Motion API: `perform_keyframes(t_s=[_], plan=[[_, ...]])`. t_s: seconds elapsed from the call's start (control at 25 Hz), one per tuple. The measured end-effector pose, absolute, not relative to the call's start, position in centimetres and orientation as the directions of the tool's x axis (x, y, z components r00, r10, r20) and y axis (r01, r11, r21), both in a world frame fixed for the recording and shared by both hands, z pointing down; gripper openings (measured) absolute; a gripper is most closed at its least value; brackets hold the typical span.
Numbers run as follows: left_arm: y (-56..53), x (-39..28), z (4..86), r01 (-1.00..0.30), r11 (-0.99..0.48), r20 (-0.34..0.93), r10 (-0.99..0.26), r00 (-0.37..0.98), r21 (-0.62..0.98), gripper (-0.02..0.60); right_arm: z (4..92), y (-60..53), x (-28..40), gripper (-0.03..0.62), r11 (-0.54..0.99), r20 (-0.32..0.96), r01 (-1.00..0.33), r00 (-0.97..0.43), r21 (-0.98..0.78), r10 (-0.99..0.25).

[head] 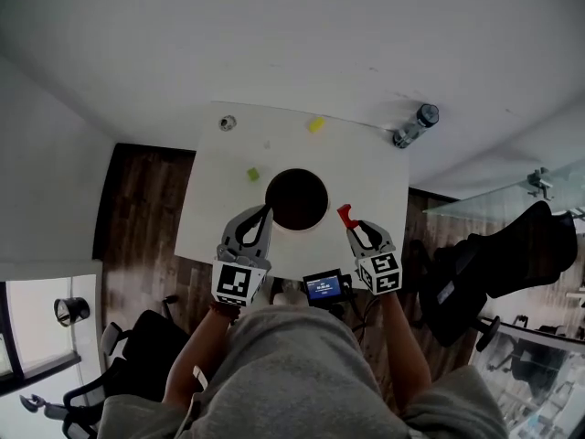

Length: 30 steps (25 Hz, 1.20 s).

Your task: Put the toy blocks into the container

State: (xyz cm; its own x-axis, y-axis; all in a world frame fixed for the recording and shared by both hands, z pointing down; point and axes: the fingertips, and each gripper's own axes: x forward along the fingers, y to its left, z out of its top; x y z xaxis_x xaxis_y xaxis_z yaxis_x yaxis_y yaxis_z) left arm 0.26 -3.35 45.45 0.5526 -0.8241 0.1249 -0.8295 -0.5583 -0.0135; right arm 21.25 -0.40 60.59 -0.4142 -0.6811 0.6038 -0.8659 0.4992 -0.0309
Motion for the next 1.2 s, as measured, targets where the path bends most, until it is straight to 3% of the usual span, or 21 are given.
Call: perform_keyframes(t_s=[0.64,1.2], plan=[[-7.3,-0.5,45.4,-0.769,-0.639,0.116,-0.764,0.635,0.000,0.005,57.3,-0.8,18.8,0.127,0.442,0.602,-0.897,-0.357,-0.007,-0.715],[-7.6,-4.4,45.8,-0.793,-0.609,0.119,-0.785,0.607,0.027,0.005,54.7,-4.3,10.6,0.129,0.562,0.587,-0.825,-0.427,0.057,-0.687]])
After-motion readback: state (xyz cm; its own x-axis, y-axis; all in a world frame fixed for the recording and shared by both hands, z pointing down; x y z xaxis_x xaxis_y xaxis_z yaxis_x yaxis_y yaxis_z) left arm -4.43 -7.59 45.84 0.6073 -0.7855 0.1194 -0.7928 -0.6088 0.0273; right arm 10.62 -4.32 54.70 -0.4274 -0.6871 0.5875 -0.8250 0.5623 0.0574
